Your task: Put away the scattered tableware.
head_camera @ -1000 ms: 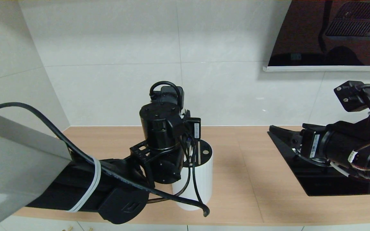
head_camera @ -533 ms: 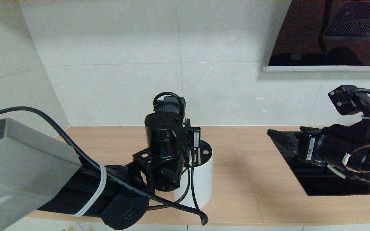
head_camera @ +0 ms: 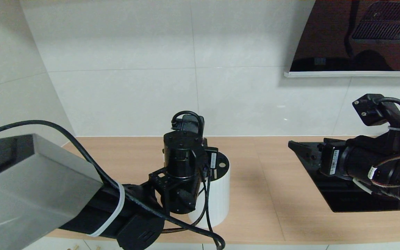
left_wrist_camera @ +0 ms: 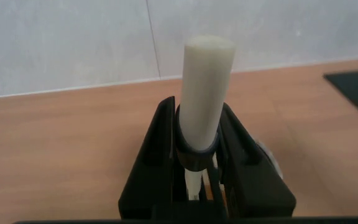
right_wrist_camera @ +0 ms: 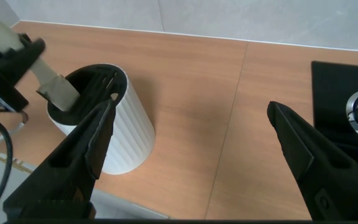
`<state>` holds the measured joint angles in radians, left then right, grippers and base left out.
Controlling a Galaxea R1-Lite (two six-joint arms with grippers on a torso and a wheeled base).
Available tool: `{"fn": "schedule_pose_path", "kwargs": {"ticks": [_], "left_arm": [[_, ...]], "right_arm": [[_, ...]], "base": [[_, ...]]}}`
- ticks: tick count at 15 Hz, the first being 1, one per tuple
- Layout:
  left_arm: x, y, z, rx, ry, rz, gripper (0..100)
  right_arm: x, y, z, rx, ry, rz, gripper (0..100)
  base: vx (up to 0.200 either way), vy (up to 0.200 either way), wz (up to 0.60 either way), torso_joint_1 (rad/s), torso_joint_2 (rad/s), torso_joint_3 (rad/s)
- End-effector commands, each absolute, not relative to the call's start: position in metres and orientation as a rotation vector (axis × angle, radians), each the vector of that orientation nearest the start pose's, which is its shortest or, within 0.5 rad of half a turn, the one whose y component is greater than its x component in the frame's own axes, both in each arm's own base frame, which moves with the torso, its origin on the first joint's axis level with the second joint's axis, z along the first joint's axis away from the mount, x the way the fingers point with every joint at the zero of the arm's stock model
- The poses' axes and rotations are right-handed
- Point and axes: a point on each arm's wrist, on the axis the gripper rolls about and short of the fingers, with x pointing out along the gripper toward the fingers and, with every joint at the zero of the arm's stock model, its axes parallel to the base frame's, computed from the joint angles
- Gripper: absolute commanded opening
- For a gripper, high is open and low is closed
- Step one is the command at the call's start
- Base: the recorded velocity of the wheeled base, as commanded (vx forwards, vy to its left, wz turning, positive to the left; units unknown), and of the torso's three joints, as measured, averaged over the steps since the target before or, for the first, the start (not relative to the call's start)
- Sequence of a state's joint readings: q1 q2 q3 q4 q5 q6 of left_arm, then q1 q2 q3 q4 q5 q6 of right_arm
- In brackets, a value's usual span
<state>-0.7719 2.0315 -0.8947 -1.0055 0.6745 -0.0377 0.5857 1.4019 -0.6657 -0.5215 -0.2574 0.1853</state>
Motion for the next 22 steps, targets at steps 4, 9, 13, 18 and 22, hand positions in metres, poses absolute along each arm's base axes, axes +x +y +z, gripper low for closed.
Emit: {"fn": "schedule_pose_path", "kwargs": {"ticks": [4, 9, 13, 18, 22], "left_arm": [[0.275, -0.253, 0.120, 0.067, 0.120, -0.108, 0], [0.275, -0.253, 0.120, 0.067, 0.120, -0.106, 0], [0.275, -0.253, 0.122, 0.063, 0.116, -0.108, 100], [0.275, -0.252, 0.123, 0.059, 0.112, -0.108, 100], [0.267, -0.230, 0.174, -0.034, 0.006, -0.090, 100]], "right_arm": [[0.195, 0.123, 0.212, 0.093, 0.231, 0.308, 100], [0.195, 0.123, 0.211, 0.092, 0.232, 0.308, 100], [0.195, 0.123, 0.211, 0.092, 0.233, 0.308, 100], [0.195, 0.123, 0.210, 0.091, 0.235, 0.308, 100], [0.193, 0.122, 0.209, 0.091, 0.239, 0.318, 100]], "base": [[0.000, 0.000, 0.00, 0.000, 0.00, 0.000], [0.000, 0.000, 0.00, 0.000, 0.00, 0.000], [0.000, 0.000, 0.00, 0.000, 0.00, 0.000], [0.000, 0.000, 0.00, 0.000, 0.00, 0.000], [0.000, 0.000, 0.00, 0.000, 0.00, 0.000]]}}
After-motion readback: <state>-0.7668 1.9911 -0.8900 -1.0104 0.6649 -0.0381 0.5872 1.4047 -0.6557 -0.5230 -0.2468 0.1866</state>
